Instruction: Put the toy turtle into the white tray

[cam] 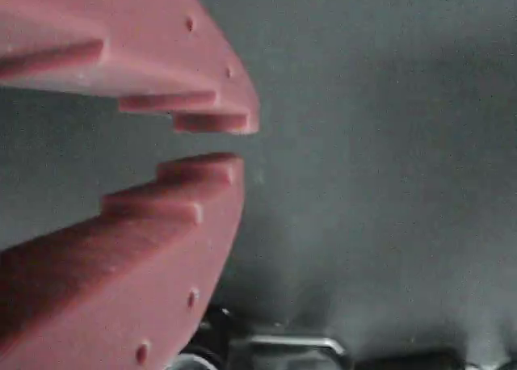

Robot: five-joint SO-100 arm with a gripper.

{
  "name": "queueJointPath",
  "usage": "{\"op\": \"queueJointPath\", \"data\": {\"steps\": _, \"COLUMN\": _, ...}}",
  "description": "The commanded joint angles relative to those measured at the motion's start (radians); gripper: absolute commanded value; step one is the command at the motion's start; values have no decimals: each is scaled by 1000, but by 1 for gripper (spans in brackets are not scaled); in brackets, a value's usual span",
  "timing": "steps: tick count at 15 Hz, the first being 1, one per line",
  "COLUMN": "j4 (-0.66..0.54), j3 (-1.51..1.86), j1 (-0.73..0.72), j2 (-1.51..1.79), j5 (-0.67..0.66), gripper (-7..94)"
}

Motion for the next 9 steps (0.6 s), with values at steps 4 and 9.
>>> {"op": "queueJointPath", "data": {"steps": 4, "j4": 181, "j3": 179, "j1": 34, "j2": 336, "j5": 8, "gripper": -1}}
{"op": "queueJointPath", "data": {"steps": 9, "j4": 379, "j3": 181, "j1": 46, "j2": 408, "j5": 55, "gripper": -1}}
